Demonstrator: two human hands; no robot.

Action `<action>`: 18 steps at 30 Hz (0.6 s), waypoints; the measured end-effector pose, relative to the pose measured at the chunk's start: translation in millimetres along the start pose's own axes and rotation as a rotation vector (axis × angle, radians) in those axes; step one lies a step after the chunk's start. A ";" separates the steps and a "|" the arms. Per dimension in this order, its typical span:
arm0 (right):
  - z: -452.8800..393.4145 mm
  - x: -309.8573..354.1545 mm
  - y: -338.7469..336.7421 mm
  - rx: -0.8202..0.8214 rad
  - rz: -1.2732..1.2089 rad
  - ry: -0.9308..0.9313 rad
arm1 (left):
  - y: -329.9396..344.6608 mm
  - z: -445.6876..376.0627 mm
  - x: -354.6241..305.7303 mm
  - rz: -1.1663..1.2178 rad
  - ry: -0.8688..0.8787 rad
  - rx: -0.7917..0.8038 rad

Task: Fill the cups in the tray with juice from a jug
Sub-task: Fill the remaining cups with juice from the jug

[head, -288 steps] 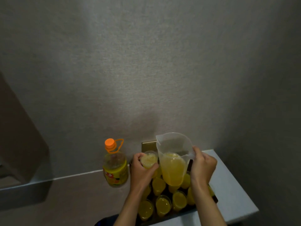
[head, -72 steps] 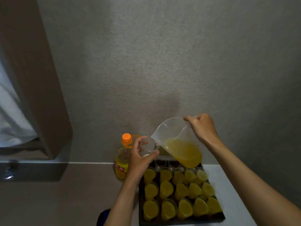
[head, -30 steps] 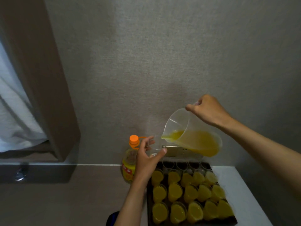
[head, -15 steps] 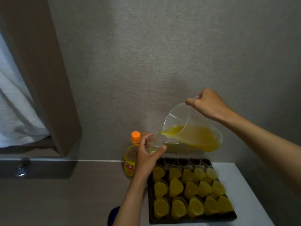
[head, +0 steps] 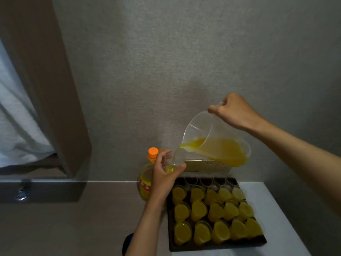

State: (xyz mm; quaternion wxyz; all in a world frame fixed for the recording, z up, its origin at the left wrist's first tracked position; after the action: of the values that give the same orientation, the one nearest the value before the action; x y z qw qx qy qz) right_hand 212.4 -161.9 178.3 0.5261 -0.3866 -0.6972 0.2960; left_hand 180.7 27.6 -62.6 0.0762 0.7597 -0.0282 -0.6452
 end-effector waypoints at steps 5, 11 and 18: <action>1.6 5.2 -2.4 0.012 -0.016 -0.018 | -1.8 3.0 -1.9 -0.010 -0.001 0.004; 3.8 10.7 -8.0 -0.006 0.002 -0.011 | -0.9 7.2 -5.7 -0.011 0.005 0.001; 7.2 15.7 -15.3 -0.008 0.002 -0.016 | -1.5 13.6 -5.7 -0.005 0.015 -0.027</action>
State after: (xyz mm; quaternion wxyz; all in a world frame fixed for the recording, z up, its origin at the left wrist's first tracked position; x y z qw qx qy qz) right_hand 199.6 -156.7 196.9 0.5186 -0.3868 -0.7024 0.2969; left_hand 166.4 28.9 -59.5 0.0849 0.7633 -0.0168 -0.6402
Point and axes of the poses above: each hand's wrist, its own z-axis away from the middle knuckle, its own y-axis out of the palm, x = y × z, the point moved 6 cm from there along -z, towards the middle knuckle, and after that the axes turned 2 degrees about x, right-handed, at the moved point
